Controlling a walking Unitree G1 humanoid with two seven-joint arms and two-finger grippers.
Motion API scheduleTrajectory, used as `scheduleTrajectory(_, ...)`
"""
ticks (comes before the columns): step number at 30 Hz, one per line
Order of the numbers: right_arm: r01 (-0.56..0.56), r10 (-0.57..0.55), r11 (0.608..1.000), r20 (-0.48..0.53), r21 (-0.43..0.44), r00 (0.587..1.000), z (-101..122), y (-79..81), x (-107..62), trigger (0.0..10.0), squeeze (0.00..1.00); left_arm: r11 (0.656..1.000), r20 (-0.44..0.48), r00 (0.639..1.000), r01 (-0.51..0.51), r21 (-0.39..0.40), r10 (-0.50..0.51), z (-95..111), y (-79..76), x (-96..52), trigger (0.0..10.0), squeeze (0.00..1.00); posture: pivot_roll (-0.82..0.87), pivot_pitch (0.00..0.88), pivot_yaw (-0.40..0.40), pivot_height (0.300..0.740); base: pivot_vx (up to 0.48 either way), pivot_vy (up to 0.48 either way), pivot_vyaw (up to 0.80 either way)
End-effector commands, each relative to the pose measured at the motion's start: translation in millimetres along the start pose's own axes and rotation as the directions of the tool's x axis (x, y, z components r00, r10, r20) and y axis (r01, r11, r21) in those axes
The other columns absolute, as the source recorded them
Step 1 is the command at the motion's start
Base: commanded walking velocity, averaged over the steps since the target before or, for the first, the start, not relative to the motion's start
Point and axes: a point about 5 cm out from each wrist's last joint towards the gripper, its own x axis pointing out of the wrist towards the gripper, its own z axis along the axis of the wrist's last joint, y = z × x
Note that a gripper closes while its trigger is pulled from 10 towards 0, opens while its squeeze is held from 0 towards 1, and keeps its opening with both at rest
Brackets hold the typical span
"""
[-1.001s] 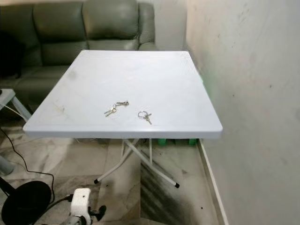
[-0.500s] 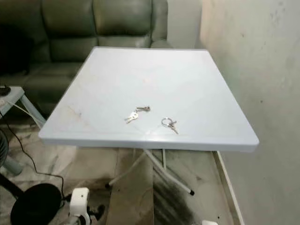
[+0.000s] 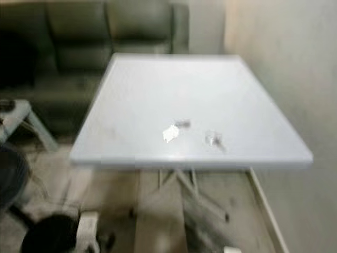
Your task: Hang keys on a hook
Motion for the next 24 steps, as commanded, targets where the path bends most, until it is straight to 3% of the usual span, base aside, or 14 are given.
scheduleTrajectory(1,-0.02,0.019,1.0,-0.034,-0.004,0.999,-9,7.3,-0.8,10.0,0.0,0.999,0.007,0.999,-0.032,0.017,0.032,1,10.0,-1.4,10.0,0.0,-0.03,0.0,0.009,0.74,0.0,0.0,0.0)
scheduleTrajectory(5,-0.021,0.021,1.0,-0.017,-0.012,1.0,-7,5.0,-1.0,10.0,0.0,1.0,0.028,0.999,-0.022,0.023,0.021,2,9.4,-1.6,10.0,0.0,-0.03,0.0,0.013,0.74,0.0,0.0,0.0)
scheduleTrajectory(10,-0.031,0.032,0.999,0.066,-0.025,0.997,11,-2.3,0.6,10.0,0.0,0.997,0.084,0.996,0.026,0.075,-0.032,7,5.5,-2.0,10.0,0.0,-0.04,0.0,0.016,0.74,0.0,0.0,0.0)
scheduleTrajectory(12,-0.054,0.061,0.998,0.174,-0.042,0.983,39,-4.0,2.7,10.0,0.0,0.99,0.14,0.987,0.066,0.128,-0.084,14,1.2,-2.4,10.0,0.0,-0.03,0.0,0.016,0.74,0.0,0.0,0.0)
scheduleTrajectory(15,-0.063,0.072,0.997,0.207,-0.049,0.976,47,-3.5,3.0,10.0,0.0,0.987,0.158,0.983,0.075,0.139,-0.097,17,0.1,-2.7,10.0,0.0,-0.03,0.0,0.015,0.74,0.0,0.0,0.0)
scheduleTrajectory(19,-0.112,0.141,0.989,0.357,-0.101,0.924,81,3.7,1.5,10.0,0.0,0.975,0.258,0.953,0.114,0.19,-0.161,33,-4.4,-4.1,10.0,0.0,-0.03,0.0,0.013,0.74,0.0,0.0,0.0)
scheduleTrajectory(20,-0.147,0.195,0.979,0.466,-0.138,0.863,106,12.0,-2.4,10.0,0.0,0.961,0.334,0.918,0.135,0.24,-0.212,47,-8.3,-6.3,10.0,0.0,-0.02,0.0,0.012,0.74,0.0,0.0,0.0)
scheduleTrajectory(21,-0.164,0.225,0.973,0.51,-0.164,0.83,116,16.8,-5.1,10.0,0.0,0.955,0.367,0.9,0.144,0.259,-0.235,54,-10.3,-7.6,10.0,0.0,-0.02,0.0,0.012,0.74,0.0,0.0,0.0)
scheduleTrajectory(24,-0.168,0.264,0.962,0.587,-0.214,0.765,135,23.1,-11.4,10.0,0.0,0.944,0.426,0.863,0.155,0.292,-0.274,66,-13.9,-10.4,10.0,0.0,-0.02,0.0,0.011,0.74,0.0,0.0,0.0)
